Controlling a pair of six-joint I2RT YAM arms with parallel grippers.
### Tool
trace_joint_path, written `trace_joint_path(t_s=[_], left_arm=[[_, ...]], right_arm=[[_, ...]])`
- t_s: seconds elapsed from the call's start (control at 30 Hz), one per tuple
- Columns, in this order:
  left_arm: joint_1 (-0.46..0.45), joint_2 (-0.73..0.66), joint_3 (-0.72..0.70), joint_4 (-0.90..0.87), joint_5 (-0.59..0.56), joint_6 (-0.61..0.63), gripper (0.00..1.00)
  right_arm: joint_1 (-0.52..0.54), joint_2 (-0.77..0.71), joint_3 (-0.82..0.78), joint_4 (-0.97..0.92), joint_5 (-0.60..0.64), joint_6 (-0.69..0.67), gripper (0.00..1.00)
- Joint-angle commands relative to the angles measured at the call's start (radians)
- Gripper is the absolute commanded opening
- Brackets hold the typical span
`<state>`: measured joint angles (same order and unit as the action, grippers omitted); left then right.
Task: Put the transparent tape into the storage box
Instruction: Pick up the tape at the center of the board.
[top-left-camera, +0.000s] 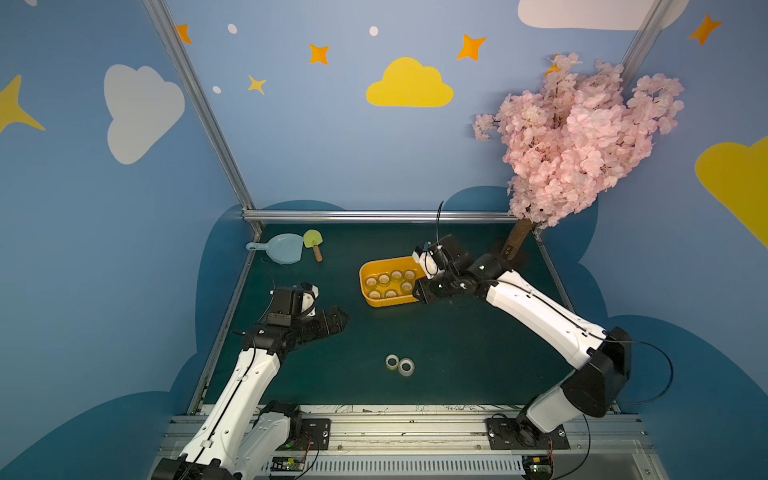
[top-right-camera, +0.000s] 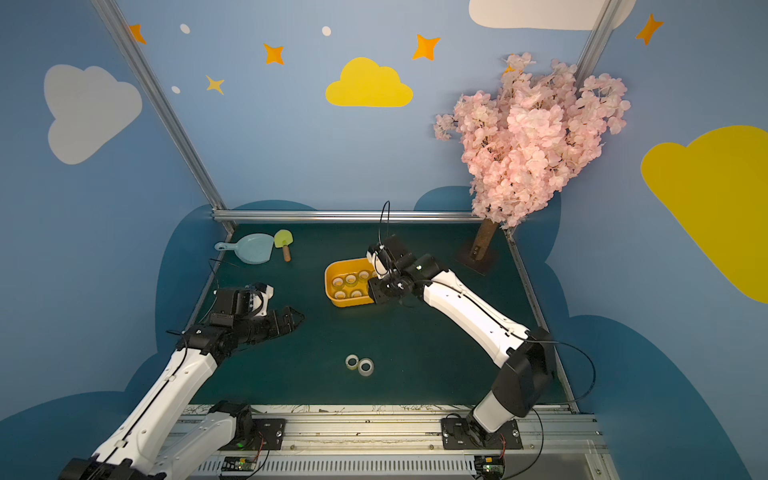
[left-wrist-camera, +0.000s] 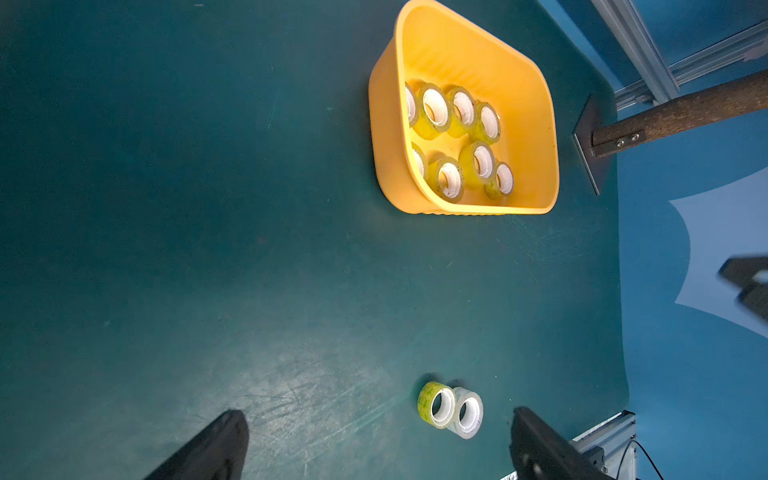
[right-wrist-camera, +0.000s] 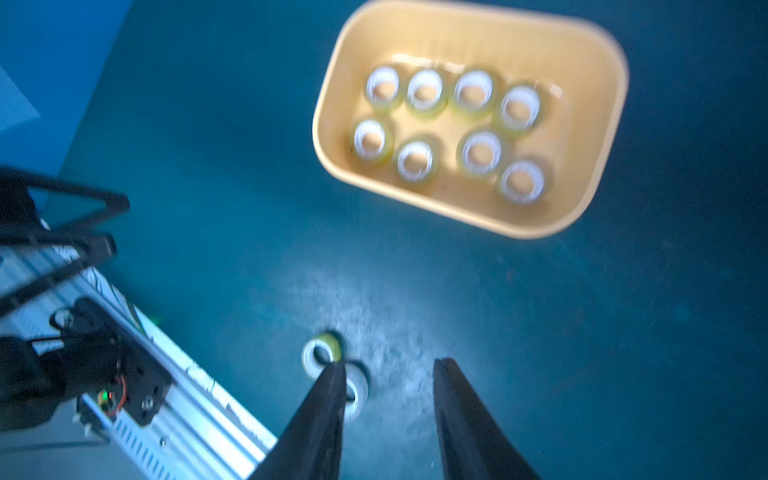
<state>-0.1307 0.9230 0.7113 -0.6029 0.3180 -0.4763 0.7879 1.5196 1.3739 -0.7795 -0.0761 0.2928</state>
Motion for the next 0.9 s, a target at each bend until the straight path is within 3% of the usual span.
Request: trace_joint_path(t_s=[0.0,0.2,0.33,0.87], left_arm=[[-0.003,-0.001,0.024,-0.022,-0.001,0.007,1.00],[-0.005,-0.006,0.023,-0.022,-0.010,0.007,1.00],[-0.004,-0.009,0.024,-0.024,-0.020,0.007,1.00],[-0.011,-0.024,0.022,-0.029,-0.042,0.007,1.00]], right_arm=[[0.049,-0.112,-0.204,0.092,-0.051,0.071,0.42],[0.132,-0.267,-0.518,0.214,-0.116,0.193,0.45],[0.183,-0.292,-0.611,0.251,-0.094,0.261,0.47],[0.257,-0.014,-0.441,0.176,0.034,0.339,0.50]])
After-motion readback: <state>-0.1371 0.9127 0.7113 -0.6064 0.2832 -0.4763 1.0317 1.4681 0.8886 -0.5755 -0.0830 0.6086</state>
